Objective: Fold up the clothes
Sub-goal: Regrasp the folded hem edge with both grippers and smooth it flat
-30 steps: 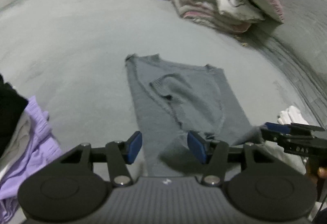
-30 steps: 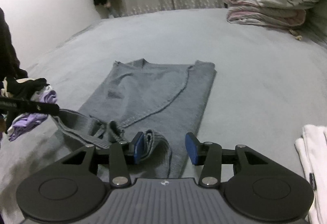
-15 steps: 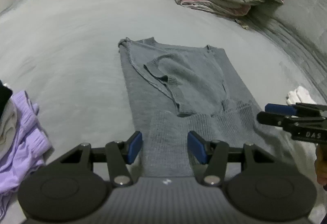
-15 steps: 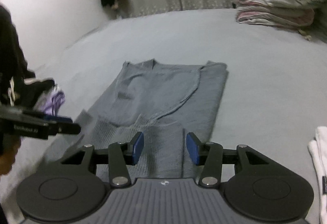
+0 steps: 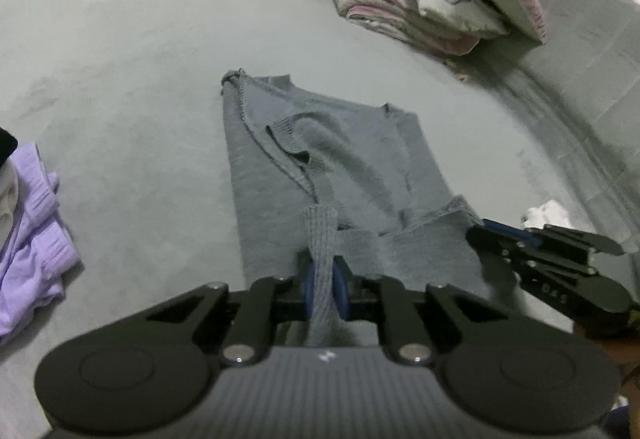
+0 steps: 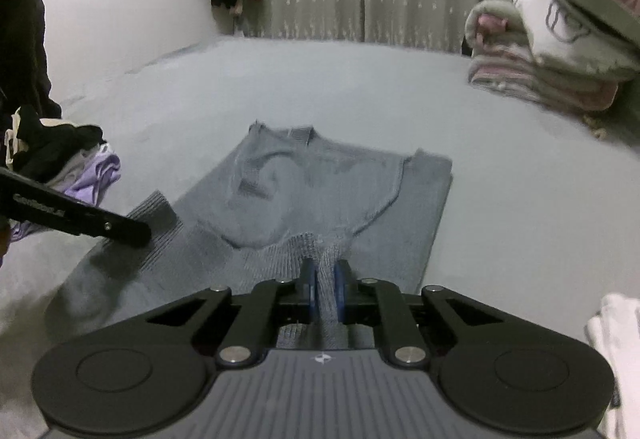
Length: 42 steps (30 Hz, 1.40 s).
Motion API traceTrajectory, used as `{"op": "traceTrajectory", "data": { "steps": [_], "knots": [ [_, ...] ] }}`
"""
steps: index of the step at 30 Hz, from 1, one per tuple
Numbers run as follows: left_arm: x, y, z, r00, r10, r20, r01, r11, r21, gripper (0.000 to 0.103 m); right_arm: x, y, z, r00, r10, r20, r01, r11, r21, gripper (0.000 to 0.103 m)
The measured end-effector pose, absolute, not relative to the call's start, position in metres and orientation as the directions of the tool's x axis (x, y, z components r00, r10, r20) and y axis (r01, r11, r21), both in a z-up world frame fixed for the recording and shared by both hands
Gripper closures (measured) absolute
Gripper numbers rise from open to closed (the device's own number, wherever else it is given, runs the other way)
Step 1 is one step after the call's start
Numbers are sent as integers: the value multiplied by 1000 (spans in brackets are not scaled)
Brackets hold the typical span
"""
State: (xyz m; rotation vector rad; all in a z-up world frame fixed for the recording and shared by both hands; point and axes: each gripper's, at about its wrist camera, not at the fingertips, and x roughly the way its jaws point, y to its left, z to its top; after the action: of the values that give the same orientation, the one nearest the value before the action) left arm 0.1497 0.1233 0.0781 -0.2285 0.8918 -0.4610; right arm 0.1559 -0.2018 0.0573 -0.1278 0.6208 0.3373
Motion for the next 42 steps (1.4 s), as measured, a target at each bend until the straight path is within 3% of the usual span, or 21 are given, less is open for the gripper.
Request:
{"op": "traceTrajectory", "data": {
  "steps": [5,11,12,14,19,22,23,25,31,42],
  "knots": [
    [159,128,72,517,-498,-696,258,866,-428,93,160,-204,55,766,243,-595,-325,945,-32,94],
    [164,121,70,520,-480,-706,263,877,-402,93,166,-209,51,737,269,-620,-343,939,0,93],
    [164,119,69,522,-476,-708,265,879,-395,93,168,-210,49,732,268,-626,-338,941,7,91],
    [164,117,70,527,-468,-710,268,884,-384,93,171,-211,47,726,267,-634,-335,942,13,69],
    [164,118,71,540,-458,-706,262,889,-375,93,173,-223,50,721,325,-612,-348,934,86,67],
    [164,120,70,547,-451,-705,258,892,-371,93,178,-224,40,679,331,-655,-346,932,112,68],
    [164,120,71,550,-449,-705,256,893,-369,93,180,-223,36,669,319,-672,-341,934,104,82],
    [163,122,74,560,-448,-697,258,893,-368,94,177,-220,37,684,307,-662,-341,936,83,93],
    [160,130,89,596,-470,-651,272,881,-387,94,165,-221,61,774,279,-568,-309,950,45,94],
    [160,137,110,620,-519,-588,322,852,-413,94,157,-231,85,803,345,-487,-354,932,76,94]
  ]
}}
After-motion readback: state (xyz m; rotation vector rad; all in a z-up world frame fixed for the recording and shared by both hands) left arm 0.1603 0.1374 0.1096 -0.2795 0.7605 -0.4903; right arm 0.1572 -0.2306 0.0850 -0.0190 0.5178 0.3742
